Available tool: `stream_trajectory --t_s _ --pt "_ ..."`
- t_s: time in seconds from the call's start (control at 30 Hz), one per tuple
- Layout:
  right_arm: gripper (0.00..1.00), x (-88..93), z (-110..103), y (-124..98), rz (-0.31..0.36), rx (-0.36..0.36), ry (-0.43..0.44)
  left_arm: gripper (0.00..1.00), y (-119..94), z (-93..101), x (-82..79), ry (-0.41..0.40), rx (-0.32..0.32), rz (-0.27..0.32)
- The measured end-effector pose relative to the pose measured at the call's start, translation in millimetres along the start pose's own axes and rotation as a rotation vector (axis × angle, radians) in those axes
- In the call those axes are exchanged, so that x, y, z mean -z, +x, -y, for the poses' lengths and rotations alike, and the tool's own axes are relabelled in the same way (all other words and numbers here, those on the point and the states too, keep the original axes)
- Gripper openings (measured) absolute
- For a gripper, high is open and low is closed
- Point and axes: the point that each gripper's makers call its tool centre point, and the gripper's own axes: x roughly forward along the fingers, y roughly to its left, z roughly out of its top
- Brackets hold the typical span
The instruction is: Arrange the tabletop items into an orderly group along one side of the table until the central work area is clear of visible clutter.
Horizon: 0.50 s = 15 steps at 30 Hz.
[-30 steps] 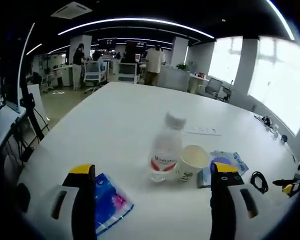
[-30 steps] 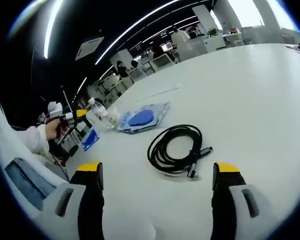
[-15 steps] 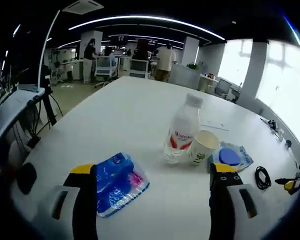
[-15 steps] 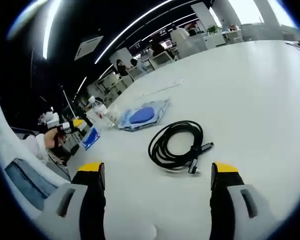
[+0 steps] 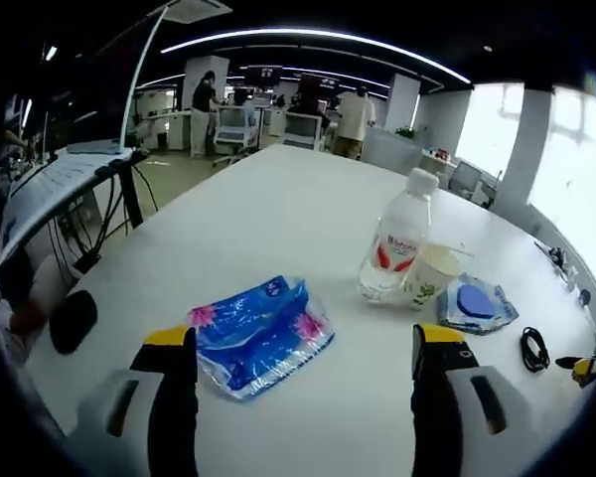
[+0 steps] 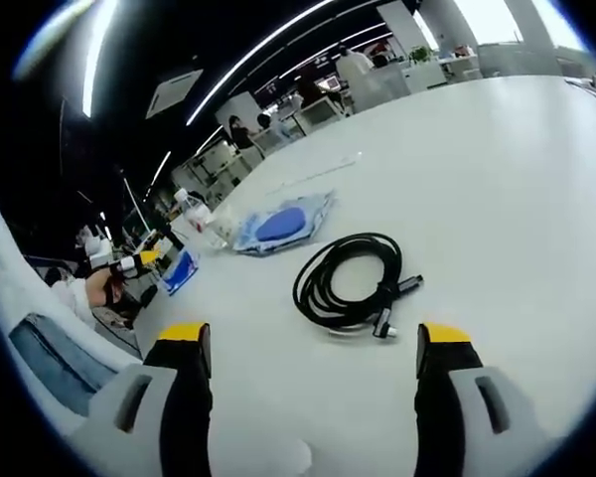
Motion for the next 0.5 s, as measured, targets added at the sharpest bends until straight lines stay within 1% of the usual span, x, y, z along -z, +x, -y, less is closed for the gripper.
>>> stream_trajectory --t_s 0.1,0.17,0.23,0.33,0.43,0.47,0.5 --pt "0.84 0.3 -0.4 0.2 -0.002 -0.001 0.005 0.90 -2.1 -2.2 0.1 -0.003 -0.013 0.003" --pt "0.84 -0.1 -0.8 0.1 0.000 -0.001 0.007 0.89 -3.6 -4.5 0.0 -0.008 -0.022 0.013" --pt "0.84 0.2 -0.7 -0.3 -0.001 -0.001 0.008 0.89 -3.5 -6.4 2.1 -0.017 -0.028 0.010" --pt "0.83 1.4 0.8 -0.8 -0.006 0.000 0.008 0.88 -2.3 -9.5 9.4 -0.021 -0.036 -0.008" --pt "0.83 1.4 1.1 -1.6 -0.005 0.003 0.011 0.85 -0.4 -16.9 15.5 -0.030 -0.056 -0.020" --pt "0.83 1.3 1.4 -1.8 -0.005 0.003 0.011 0.83 0.4 -20.0 17.3 -0.039 -0.065 -0.024" --pt "0.83 1.2 1.9 -2.0 -0.005 0.004 0.011 0.82 1.4 -25.1 20.1 -0.064 -0.080 -0.029"
